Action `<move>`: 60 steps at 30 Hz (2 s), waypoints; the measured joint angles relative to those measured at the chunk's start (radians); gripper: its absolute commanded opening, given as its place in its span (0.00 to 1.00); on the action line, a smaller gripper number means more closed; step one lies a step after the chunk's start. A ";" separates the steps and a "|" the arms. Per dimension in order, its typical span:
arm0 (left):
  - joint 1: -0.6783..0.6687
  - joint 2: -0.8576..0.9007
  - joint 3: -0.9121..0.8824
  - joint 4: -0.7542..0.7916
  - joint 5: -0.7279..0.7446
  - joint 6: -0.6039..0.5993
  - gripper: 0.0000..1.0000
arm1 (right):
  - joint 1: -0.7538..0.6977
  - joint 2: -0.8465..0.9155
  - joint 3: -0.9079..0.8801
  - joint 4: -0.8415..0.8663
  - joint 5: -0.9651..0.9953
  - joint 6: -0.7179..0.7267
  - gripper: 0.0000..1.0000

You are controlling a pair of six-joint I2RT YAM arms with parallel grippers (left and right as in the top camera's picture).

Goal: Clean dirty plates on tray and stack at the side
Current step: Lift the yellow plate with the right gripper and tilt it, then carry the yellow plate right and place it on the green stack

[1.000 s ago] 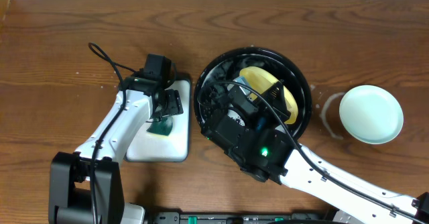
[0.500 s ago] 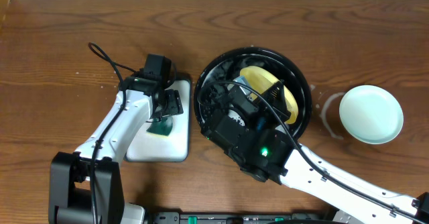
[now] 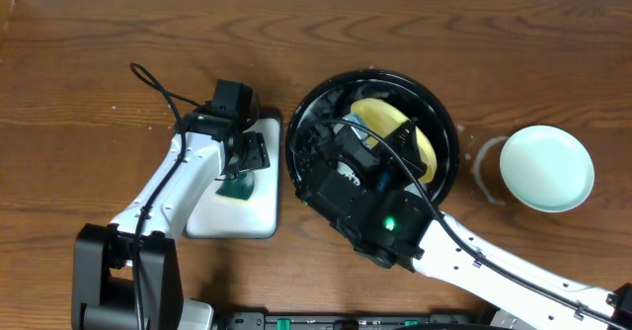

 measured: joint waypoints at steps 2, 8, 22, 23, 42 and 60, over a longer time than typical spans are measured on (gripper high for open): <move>0.000 0.000 0.000 0.000 0.000 0.000 0.81 | -0.005 0.000 0.000 0.011 -0.012 0.003 0.01; 0.000 0.000 0.000 0.000 0.000 0.000 0.81 | -0.036 0.000 0.000 0.016 -0.035 0.006 0.01; 0.000 0.000 0.000 0.000 0.000 0.000 0.81 | -0.257 -0.001 0.001 -0.064 -0.312 0.349 0.01; 0.000 0.000 0.000 0.000 0.000 0.000 0.81 | -0.303 -0.001 0.001 -0.074 -0.353 0.387 0.01; 0.000 0.000 0.000 0.000 0.000 0.000 0.81 | -1.500 0.006 0.002 -0.079 -1.330 0.489 0.01; 0.000 0.000 0.000 0.000 0.000 0.000 0.81 | -1.738 0.174 0.002 -0.080 -1.474 0.441 0.45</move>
